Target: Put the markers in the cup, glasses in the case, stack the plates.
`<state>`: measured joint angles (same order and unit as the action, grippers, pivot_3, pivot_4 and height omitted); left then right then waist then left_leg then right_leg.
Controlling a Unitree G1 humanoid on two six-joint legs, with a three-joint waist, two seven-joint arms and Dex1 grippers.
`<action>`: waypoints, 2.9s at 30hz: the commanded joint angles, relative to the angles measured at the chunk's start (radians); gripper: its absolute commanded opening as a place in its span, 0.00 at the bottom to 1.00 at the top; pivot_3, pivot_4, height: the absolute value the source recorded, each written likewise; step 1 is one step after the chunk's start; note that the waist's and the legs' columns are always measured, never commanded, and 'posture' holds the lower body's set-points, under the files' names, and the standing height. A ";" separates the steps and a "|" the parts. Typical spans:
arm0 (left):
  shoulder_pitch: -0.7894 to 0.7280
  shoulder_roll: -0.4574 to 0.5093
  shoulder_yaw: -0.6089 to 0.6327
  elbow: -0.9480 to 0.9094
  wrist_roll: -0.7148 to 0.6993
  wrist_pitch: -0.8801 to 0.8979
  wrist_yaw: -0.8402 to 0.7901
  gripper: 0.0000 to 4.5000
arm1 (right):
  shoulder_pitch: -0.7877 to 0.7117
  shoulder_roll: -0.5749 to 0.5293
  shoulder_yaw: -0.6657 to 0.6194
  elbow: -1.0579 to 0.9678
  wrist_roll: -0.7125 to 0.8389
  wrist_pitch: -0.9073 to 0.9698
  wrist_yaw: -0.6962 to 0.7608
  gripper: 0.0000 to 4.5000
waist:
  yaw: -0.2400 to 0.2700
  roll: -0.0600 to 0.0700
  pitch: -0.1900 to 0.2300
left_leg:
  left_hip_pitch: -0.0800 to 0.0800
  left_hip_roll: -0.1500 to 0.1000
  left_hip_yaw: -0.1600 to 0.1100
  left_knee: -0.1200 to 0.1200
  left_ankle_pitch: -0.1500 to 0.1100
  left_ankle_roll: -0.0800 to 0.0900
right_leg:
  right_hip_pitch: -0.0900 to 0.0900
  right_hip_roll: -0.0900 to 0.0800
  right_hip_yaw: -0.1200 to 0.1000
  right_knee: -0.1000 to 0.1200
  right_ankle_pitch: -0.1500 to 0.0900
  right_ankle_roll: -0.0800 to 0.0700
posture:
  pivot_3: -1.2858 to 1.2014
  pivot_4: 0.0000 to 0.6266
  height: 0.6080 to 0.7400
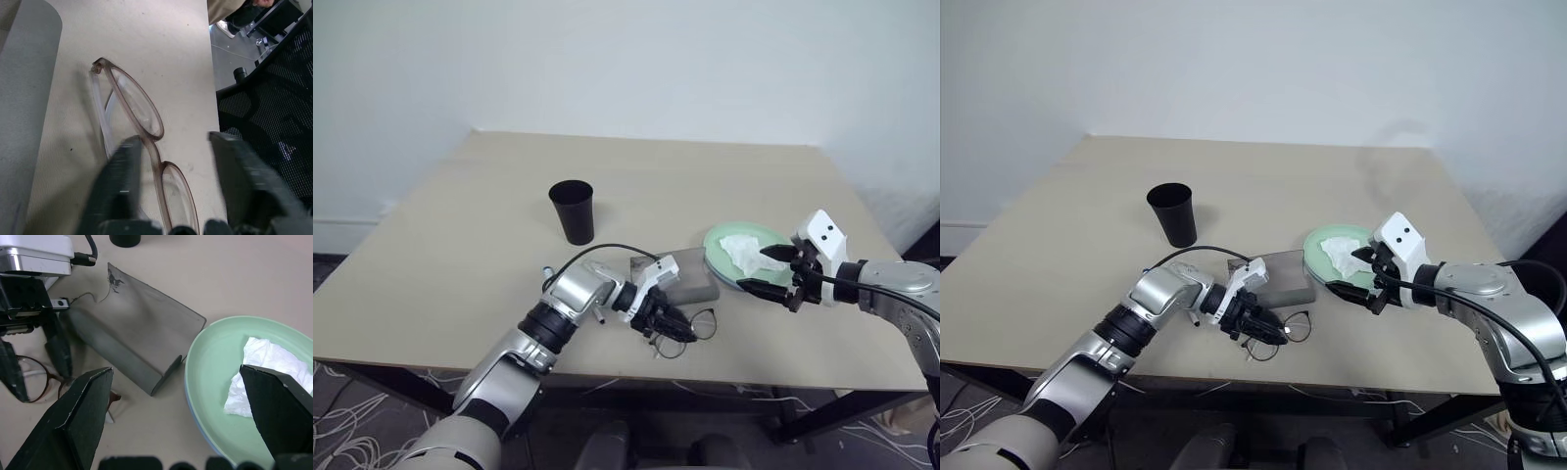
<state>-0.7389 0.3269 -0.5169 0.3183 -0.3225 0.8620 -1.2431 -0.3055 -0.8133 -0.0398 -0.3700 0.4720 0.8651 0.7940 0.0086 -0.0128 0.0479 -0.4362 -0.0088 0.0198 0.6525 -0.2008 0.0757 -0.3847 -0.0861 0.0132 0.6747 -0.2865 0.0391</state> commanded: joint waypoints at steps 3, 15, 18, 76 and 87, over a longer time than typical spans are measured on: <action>-0.005 -0.001 -0.003 -0.024 0.026 -0.035 0.002 0.25 | -0.020 -0.001 -0.013 -0.028 0.001 -0.019 -0.009 1.00 | 0.000 0.000 0.000 | 0.000 0.000 0.000 0.000 0.000 0.000 | 0.000 0.000 0.000 0.000 0.000 0.000 | 0.52 0.00 0.89; 0.002 -0.009 -0.005 -0.021 0.039 -0.044 -0.011 0.25 | -0.036 0.001 0.002 -0.010 -0.009 -0.037 -0.016 1.00 | 0.000 0.000 0.000 | -0.009 0.000 -0.002 0.003 0.000 0.000 | -0.006 0.000 -0.001 0.001 0.000 0.001 | 0.52 0.00 0.89; -0.003 -0.017 -0.002 -0.012 0.039 -0.042 -0.010 0.16 | -0.032 0.002 0.004 -0.015 -0.009 -0.036 -0.021 1.00 | 0.000 0.000 0.000 | -0.009 0.000 -0.002 0.005 -0.001 0.001 | -0.006 0.000 -0.001 0.001 0.001 0.001 | 0.52 0.00 0.89; -0.212 -0.061 0.221 0.586 0.270 -0.466 -0.284 0.01 | -0.053 0.000 0.046 -0.032 -0.009 -0.038 -0.025 1.00 | 0.002 0.000 0.000 | -0.012 0.000 -0.001 0.010 -0.002 0.004 | -0.006 0.000 -0.002 0.001 0.003 0.005 | 0.52 0.00 0.89; -0.229 -0.050 0.309 0.520 0.222 -0.418 -0.177 0.68 | -0.070 0.005 0.056 -0.028 -0.007 -0.036 -0.022 1.00 | 0.002 0.001 0.000 | -0.012 0.000 -0.001 0.011 -0.001 0.004 | -0.006 0.000 -0.002 0.001 0.003 0.005 | 0.52 0.00 0.89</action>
<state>-0.9433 0.2662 -0.2423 0.8849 -0.0652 0.4228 -1.4189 -0.3461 -0.8086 0.0302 -0.3821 0.4682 0.8389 0.7730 0.0104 -0.0123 0.0477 -0.4482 -0.0089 0.0190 0.6632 -0.2023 0.0797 -0.3904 -0.0857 0.0114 0.6755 -0.2833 0.0445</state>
